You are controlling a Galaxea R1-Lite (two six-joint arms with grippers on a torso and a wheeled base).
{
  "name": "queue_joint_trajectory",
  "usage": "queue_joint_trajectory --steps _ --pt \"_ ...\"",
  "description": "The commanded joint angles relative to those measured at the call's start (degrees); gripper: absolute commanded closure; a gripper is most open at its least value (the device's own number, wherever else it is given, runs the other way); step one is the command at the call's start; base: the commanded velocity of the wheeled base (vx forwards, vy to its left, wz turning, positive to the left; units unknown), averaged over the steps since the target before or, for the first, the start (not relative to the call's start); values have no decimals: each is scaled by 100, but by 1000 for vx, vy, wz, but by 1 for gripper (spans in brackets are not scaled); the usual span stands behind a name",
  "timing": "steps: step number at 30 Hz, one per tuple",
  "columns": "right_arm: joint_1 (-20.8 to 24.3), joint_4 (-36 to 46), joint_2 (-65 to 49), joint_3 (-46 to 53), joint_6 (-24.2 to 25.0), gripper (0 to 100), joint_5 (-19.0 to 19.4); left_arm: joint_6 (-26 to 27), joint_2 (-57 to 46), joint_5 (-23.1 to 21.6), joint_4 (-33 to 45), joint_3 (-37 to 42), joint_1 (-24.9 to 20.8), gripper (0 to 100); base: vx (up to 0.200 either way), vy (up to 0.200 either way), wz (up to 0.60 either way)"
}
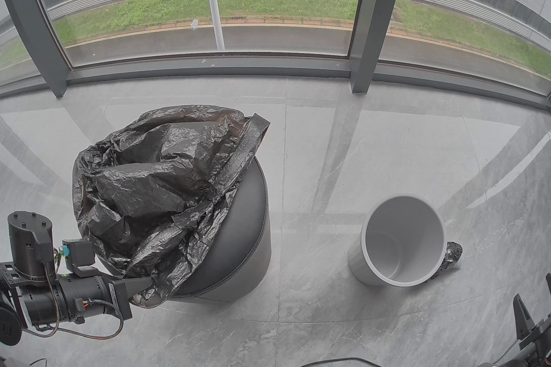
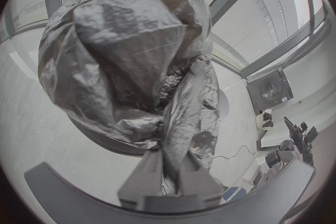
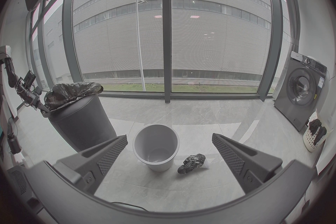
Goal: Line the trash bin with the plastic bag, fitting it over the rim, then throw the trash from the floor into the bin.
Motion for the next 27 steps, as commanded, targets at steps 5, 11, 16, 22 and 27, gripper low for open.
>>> queue_joint_trajectory --steps 5,11,16,22,27 --pt "1 -7 -61 92 -1 0 1 80 318 29 -32 -83 32 100 0 0 0" --pt "1 -7 -35 92 -88 0 62 133 -165 134 -217 -496 41 100 0 0 0" --pt "-26 46 580 75 -88 0 53 1003 -367 196 73 -2017 -12 100 0 0 0" --pt "-157 -218 1741 -874 -273 0 168 2040 -736 187 1532 -3107 -285 100 0 0 0" --pt "405 -1527 5037 -3204 -1240 0 924 2058 -921 196 1910 -3142 -469 100 0 0 0"
